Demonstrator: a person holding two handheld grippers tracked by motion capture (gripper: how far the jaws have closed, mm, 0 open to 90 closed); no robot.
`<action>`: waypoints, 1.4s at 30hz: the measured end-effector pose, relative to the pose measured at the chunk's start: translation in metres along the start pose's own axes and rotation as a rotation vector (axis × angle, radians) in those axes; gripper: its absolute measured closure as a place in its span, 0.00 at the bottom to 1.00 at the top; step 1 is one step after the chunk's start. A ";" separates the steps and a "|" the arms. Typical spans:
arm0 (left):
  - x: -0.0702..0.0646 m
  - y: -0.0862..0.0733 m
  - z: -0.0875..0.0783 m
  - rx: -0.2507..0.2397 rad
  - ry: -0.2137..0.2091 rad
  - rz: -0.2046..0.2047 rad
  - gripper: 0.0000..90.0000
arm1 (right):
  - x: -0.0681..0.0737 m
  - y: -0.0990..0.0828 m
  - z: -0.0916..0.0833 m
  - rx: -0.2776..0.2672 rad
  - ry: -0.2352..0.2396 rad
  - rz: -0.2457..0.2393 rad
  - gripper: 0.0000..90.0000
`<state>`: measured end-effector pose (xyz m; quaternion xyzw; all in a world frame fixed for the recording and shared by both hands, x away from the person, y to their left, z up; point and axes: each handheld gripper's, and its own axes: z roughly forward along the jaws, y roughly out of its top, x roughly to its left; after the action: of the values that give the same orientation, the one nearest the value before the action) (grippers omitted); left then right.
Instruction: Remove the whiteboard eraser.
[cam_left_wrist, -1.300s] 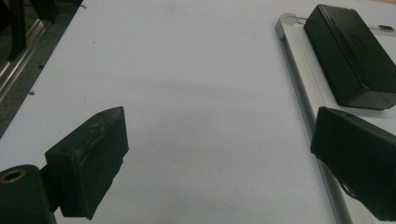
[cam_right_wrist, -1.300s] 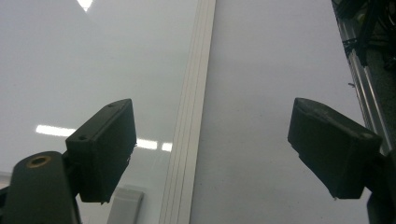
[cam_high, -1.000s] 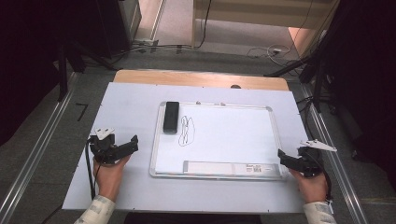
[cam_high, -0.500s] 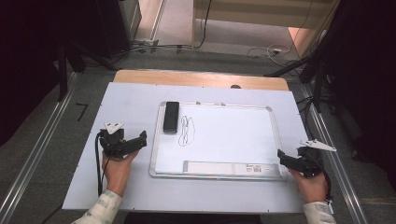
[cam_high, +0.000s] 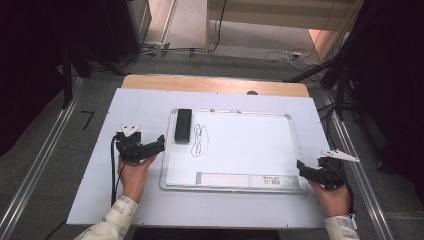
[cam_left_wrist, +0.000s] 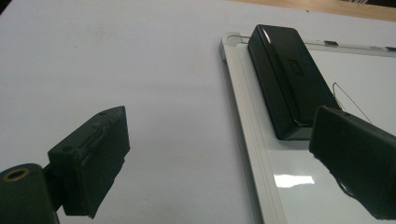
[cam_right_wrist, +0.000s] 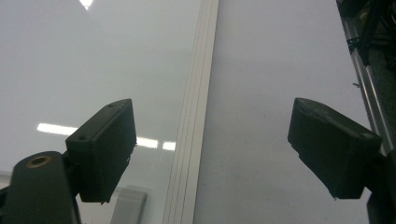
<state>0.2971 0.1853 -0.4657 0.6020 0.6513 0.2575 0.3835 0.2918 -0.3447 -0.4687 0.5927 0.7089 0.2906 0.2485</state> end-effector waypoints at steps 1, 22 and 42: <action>-0.001 0.001 0.001 0.005 -0.001 0.000 0.06 | 0.000 0.000 0.000 -0.001 0.001 0.001 0.16; -0.028 0.018 0.030 0.033 -0.038 0.028 0.06 | 0.000 0.000 0.000 0.000 0.004 0.003 0.16; -0.051 0.030 0.056 0.063 -0.051 0.057 0.08 | -0.001 0.000 0.000 -0.002 0.009 0.005 0.16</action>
<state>0.3592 0.1328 -0.4641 0.6386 0.6315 0.2323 0.3733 0.2918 -0.3452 -0.4685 0.5930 0.7082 0.2946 0.2451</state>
